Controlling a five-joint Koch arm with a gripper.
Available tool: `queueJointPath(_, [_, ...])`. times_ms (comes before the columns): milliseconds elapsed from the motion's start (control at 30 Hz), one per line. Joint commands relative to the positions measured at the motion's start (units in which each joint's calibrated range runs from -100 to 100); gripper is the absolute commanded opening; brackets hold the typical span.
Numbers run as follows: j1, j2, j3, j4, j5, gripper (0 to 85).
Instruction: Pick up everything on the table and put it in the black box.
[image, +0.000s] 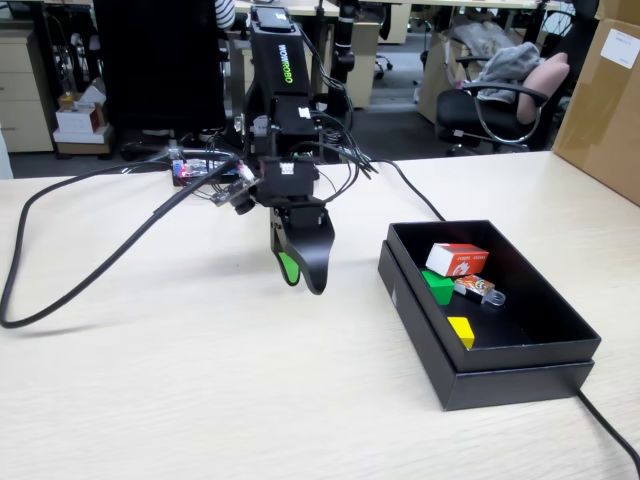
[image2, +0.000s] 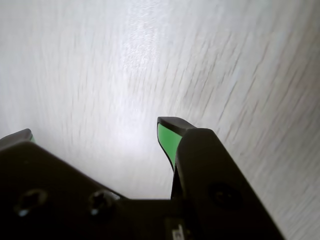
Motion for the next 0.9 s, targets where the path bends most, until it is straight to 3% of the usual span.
queueJointPath(0, [0.4,-8.3,-1.5,2.8,-0.2,47.7])
queueJointPath(167, [0.7,-18.6,-14.2,14.5,-0.1,47.7])
queueJointPath(400, [1.0,-31.9,-27.6,19.1,0.0,47.9])
queueJointPath(700, [0.4,-44.5,-47.5,36.7,-0.2,48.5])
queueJointPath(867, [1.3,-47.4,-53.4,39.5,-0.1,48.5])
